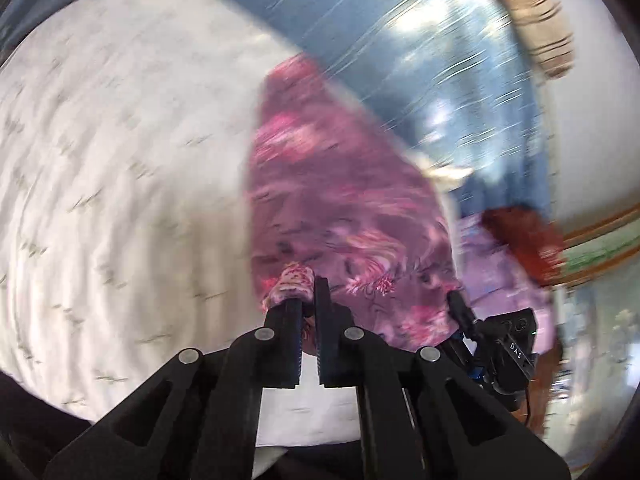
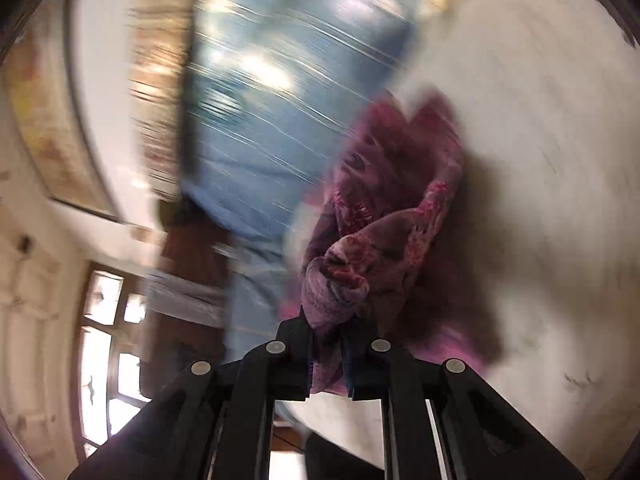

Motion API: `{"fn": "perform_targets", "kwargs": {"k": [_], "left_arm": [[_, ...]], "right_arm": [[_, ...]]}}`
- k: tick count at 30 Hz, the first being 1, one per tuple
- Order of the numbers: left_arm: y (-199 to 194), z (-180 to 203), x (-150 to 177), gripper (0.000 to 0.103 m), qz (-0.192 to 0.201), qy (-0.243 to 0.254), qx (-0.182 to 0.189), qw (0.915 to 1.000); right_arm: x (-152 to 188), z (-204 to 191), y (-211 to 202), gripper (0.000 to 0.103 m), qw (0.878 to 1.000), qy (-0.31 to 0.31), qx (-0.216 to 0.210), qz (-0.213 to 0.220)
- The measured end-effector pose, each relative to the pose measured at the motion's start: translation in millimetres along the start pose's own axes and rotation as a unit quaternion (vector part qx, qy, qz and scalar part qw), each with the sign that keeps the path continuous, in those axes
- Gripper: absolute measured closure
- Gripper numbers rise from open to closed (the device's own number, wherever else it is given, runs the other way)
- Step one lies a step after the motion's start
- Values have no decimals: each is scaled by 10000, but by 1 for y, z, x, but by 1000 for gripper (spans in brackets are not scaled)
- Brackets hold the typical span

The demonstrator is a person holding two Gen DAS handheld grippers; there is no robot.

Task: Fold small clothes

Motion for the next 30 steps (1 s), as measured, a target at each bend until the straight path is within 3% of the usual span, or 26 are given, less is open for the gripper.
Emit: {"fn": "perform_targets", "kwargs": {"k": [2,4,5,8,12,15,16,17,21,24,25,26,27,28,29,30], "left_arm": [[24,-22,12,100,-264,-60,-287,9992],[33,-28,19,99,-470,-122,-247,9985],[34,-30,20,98,-527,-128,-196,9983],[22,-20,30,96,-787,345,147,9962],[-10,1,43,88,-855,1060,850,9870],[-23,5,5,69,-437,980,903,9901],[-21,3,-10,56,-317,923,870,9914],[-16,4,-28,52,-206,823,761,9935],[25,2,-90,52,-293,401,665,9965],[56,-4,-112,52,-342,200,411,9984],[67,-3,-116,52,-464,133,468,9977],[76,-4,-118,53,-580,47,518,9970],[85,-1,-119,54,-683,-63,606,9958],[90,4,-118,59,-750,-81,720,9945],[90,6,-116,67,-702,-37,661,9953],[85,9,-115,68,-575,43,580,9966]], "right_arm": [[22,46,15,92,9976,405,442,-346],[25,53,10,91,9982,416,300,-295],[24,50,5,84,9982,329,375,-318],[11,29,-15,65,9966,-266,728,-265],[-40,5,-42,48,9915,-716,997,440],[-81,-7,-27,41,9909,-749,958,575],[-97,-9,-12,35,9895,-796,1075,544],[-107,-10,2,31,9882,-848,1175,502],[-142,7,40,30,9795,-1030,1694,363],[-149,34,64,30,9725,-896,2143,157],[-147,40,70,30,9729,-857,2146,76],[-145,42,78,39,9751,-846,2048,3],[-144,38,80,58,9783,-912,1862,42],[-140,27,89,91,9852,-874,1465,-136],[-142,19,91,91,9844,-959,1470,-77],[-142,2,91,91,9830,-1197,1391,-6]]}}
Point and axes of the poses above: each gripper's, at about its wrist camera, not at the fingertips, and y roughly the way its jaws point, z to its right, x to its underside, the point moved 10 cm from there along y, roughly the way its jaws point, and after that the axes turned 7 degrees about -x, right-handed, at the moved point
